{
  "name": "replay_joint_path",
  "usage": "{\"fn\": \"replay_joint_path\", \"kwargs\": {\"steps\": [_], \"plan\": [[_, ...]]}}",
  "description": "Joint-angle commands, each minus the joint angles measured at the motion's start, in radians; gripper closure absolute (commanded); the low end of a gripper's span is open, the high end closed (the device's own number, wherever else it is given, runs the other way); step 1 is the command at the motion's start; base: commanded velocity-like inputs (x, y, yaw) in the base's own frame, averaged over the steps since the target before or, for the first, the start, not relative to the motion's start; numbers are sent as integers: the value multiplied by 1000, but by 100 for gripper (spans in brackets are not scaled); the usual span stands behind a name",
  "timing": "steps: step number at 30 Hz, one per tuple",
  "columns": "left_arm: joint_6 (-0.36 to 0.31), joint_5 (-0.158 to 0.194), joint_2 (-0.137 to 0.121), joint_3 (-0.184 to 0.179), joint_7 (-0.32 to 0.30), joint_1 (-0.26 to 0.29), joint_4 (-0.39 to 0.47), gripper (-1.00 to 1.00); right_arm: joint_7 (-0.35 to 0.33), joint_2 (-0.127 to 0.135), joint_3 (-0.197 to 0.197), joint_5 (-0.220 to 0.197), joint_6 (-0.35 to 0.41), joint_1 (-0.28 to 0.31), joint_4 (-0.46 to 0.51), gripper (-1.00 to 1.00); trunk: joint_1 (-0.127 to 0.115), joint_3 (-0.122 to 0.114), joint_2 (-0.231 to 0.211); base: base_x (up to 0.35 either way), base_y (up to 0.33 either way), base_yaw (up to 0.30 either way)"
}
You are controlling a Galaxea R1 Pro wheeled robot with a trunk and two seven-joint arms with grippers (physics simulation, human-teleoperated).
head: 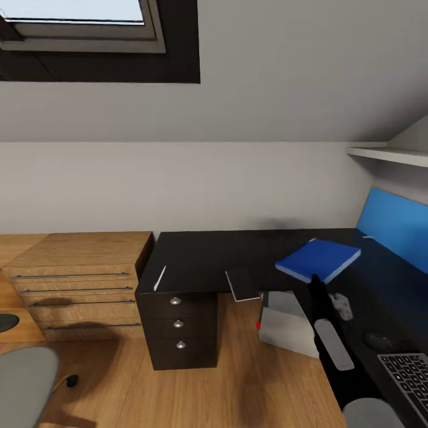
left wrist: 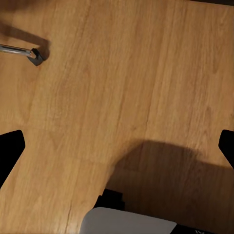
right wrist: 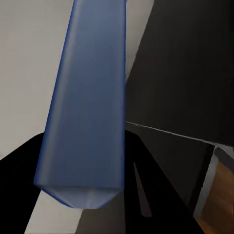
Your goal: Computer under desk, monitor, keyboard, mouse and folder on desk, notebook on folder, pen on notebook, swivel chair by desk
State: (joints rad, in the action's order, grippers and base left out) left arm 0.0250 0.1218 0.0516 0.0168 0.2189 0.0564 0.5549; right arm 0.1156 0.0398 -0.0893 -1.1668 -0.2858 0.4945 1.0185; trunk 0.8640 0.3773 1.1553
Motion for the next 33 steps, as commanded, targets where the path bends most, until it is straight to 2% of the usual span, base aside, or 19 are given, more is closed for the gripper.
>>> {"fn": "replay_joint_path", "kwargs": {"steps": [1, 7, 10, 11, 12, 15, 26, 33], "plan": [[3, 10, 1, 0, 1, 0, 0, -100, 16, -8, 2, -7, -14, 11, -6, 100, 0, 1, 1, 0, 0, 0], [3, 10, 1, -3, 1, 0, 0, -100, 38, -28, 2, -6, -94, 66, -96, 100, 0, 1, 1, 0, 0, 0], [3, 11, 1, -3, 1, 0, 0, -100, 41, -46, -2, -12, -217, 79, -165, 100, 0, 1, 1, 0, 0, 0], [3, 10, 1, -3, 1, 0, 0, -100, 41, -49, -3, -13, -238, 80, -173, 100, 0, 1, 1, 0, 0, 0], [3, 10, 2, -3, 1, 0, 0, -100, 39, -58, -5, -16, -309, 81, -198, 100, 0, 1, 1, 0, 0, 0], [4, 10, 2, -3, 1, 0, 0, -100, 37, -66, -5, -18, -373, 82, -211, 100, 0, 1, 1, 0, 0, 0], [20, 11, 1, -3, 1, 0, 2, -100, 36, -67, -7, -20, -383, 82, -215, 100, 0, 1, 1, 3, 0, 0], [21, 12, 2, -3, 1, 0, 2, -100, 36, -66, -7, -18, -385, 81, -215, 100, 0, 1, 1, 239, 0, 0]]}}
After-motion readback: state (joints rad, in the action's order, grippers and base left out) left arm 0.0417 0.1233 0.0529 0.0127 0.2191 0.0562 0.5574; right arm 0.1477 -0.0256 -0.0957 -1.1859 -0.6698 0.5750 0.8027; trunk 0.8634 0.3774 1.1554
